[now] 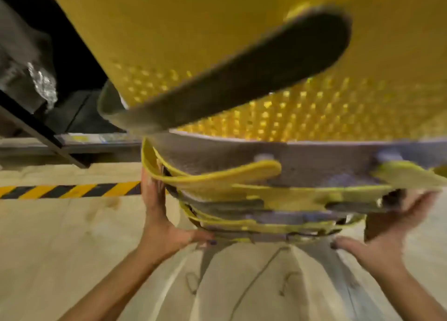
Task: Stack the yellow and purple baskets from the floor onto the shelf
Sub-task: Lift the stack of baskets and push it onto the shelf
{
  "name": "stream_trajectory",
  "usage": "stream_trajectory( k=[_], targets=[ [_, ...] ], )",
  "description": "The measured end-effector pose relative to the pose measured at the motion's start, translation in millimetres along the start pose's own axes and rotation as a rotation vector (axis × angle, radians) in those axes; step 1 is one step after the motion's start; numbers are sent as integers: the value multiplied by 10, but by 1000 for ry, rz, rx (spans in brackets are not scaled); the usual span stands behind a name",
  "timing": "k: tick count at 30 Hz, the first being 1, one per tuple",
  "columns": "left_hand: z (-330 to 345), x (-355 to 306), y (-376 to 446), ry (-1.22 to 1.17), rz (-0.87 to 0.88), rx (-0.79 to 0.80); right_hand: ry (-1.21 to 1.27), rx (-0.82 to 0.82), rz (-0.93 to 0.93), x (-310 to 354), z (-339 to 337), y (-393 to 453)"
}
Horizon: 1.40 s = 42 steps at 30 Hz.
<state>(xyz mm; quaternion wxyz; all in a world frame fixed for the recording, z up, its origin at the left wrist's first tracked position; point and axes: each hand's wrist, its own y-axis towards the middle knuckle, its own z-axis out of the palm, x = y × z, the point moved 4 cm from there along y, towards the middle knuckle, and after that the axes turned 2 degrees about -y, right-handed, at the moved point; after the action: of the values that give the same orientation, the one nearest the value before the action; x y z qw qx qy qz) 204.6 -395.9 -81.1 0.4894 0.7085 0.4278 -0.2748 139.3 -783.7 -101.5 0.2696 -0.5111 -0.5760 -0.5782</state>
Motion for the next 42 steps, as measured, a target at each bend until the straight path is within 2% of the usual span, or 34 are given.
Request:
stream_trajectory(
  k=[1, 3, 7, 12, 20, 32, 36, 42],
  targets=[
    [7, -2, 83, -31, 34, 34, 9, 47, -42, 91, 108, 144],
    [129, -90, 303, -86, 60, 77, -124, 62, 50, 134, 246, 226],
    [210, -114, 390, -166, 83, 84, -135, 58, 71, 220, 262, 301],
    [210, -103, 828, -123, 12, 121, -210, 171, 81, 347, 278, 653],
    [225, -141, 1098, -99, -11, 279, -271, 188, 97, 443, 223, 938],
    [48, -407, 1049, -101, -20, 211, -190, 202, 73, 641, 160, 1018],
    [-199, -787, 1472, -53, 39, 162, -189, 195, 12, 1069, 116, 1494],
    [-566, -1418, 2617, 25, 221, 97, -235, 131, -190, 1880, 139, 2516]
  ],
)
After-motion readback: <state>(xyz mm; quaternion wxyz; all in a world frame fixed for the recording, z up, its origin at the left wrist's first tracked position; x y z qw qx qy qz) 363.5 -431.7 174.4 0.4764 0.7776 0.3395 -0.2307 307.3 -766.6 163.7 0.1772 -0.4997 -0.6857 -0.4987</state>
